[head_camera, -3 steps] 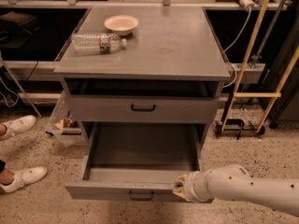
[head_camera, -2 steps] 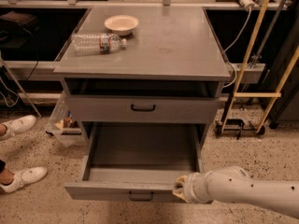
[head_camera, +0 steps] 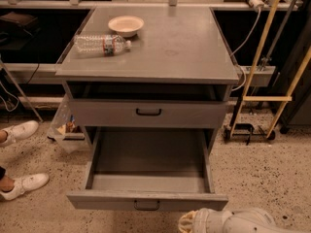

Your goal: Open middle drawer

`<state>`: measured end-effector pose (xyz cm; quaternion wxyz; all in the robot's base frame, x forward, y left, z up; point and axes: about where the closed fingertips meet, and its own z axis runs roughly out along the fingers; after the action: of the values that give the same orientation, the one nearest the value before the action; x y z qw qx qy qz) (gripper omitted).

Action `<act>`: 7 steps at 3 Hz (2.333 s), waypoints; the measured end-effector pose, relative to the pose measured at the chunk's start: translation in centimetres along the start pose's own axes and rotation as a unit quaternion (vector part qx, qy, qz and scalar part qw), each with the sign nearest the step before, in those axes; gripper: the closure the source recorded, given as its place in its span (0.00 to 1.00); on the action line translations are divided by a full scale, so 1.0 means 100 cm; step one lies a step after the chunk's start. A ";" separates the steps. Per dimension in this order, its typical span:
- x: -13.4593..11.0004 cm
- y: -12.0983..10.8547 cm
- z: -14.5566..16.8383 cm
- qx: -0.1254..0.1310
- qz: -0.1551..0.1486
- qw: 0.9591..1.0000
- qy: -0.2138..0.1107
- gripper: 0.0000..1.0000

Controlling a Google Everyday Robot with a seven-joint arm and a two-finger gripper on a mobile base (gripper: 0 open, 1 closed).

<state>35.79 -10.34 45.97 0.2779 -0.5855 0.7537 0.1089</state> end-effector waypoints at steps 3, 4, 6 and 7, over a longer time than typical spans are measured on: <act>0.004 0.012 -0.002 -0.004 0.004 1.000 0.000 0.35; 0.004 0.012 -0.002 -0.004 0.004 1.000 0.000 0.11; 0.001 0.004 -0.005 0.000 -0.007 1.000 0.008 0.00; -0.018 -0.045 -0.018 0.011 -0.036 0.999 0.039 0.00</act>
Offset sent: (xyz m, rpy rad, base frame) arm -0.0129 -0.0009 -0.0030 0.0035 0.0108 -0.0024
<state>39.85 -11.03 49.16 0.2587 -0.6127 0.7436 0.0679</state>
